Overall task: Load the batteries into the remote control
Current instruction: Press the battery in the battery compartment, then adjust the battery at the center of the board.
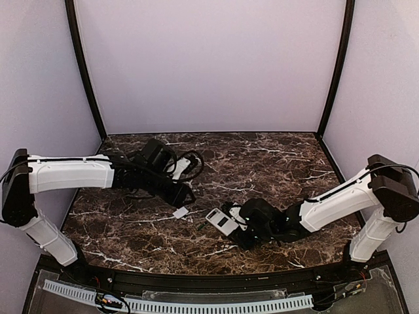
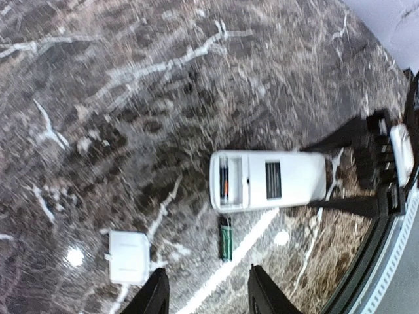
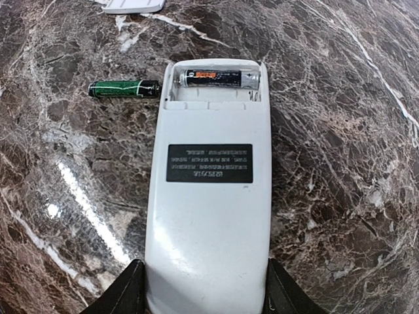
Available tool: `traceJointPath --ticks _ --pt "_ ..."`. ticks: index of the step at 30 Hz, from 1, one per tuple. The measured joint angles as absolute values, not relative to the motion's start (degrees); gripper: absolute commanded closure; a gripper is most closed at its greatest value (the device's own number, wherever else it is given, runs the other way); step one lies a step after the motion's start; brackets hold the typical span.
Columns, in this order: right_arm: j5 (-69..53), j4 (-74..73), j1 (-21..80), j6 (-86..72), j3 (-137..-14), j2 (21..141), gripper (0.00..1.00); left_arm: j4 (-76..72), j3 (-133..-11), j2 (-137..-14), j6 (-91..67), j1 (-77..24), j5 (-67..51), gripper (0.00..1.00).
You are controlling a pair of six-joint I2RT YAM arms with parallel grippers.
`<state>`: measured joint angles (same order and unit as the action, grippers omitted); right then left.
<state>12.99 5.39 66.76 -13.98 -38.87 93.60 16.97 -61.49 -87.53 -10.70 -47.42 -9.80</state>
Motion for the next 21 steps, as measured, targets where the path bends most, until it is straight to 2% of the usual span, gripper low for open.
traceJointPath --ticks 7,13,21 --pt "11.2 4.2 65.0 -14.1 -36.5 90.8 1.0 18.7 -58.0 -90.3 -10.8 -52.3 -10.4 0.61" --pt "10.5 3.6 64.4 -14.7 -35.4 89.4 1.0 18.5 -58.0 -94.8 -10.8 -52.8 -10.4 0.58" --pt "10.0 3.2 63.6 -16.6 -34.7 88.5 1.0 20.4 -61.3 -100.0 -10.7 -55.3 -7.3 0.64"
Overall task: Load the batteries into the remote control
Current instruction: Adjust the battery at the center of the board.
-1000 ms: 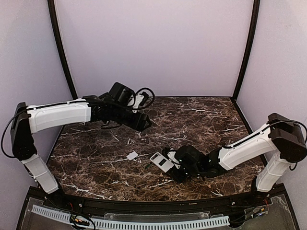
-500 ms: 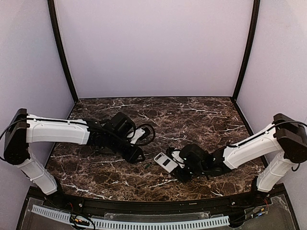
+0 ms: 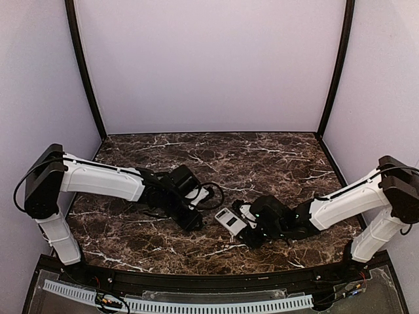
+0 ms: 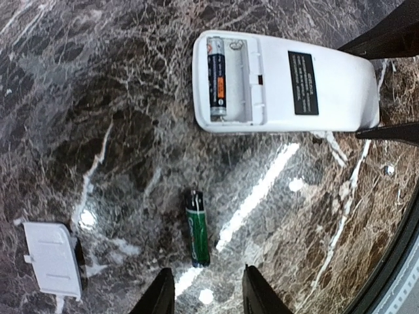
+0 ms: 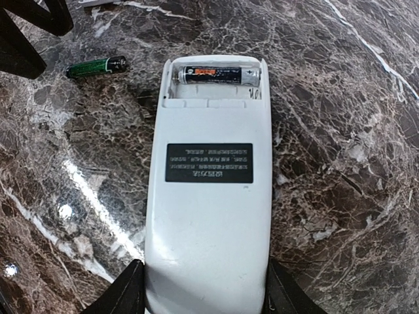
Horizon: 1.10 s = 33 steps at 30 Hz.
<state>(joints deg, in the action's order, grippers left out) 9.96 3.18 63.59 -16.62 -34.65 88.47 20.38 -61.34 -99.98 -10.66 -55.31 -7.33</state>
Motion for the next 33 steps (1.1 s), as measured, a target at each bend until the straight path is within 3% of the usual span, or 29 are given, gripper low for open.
traceJointPath --ticks 17,33 --pt "9.4 1.4 60.5 -19.5 -32.8 85.6 1.0 24.6 -73.6 -111.3 -10.3 -56.8 -3.0 0.64" --pt "9.7 1.2 60.2 -19.8 -32.0 84.7 1.0 33.1 -80.2 -115.8 -13.3 -56.8 10.2 0.62"
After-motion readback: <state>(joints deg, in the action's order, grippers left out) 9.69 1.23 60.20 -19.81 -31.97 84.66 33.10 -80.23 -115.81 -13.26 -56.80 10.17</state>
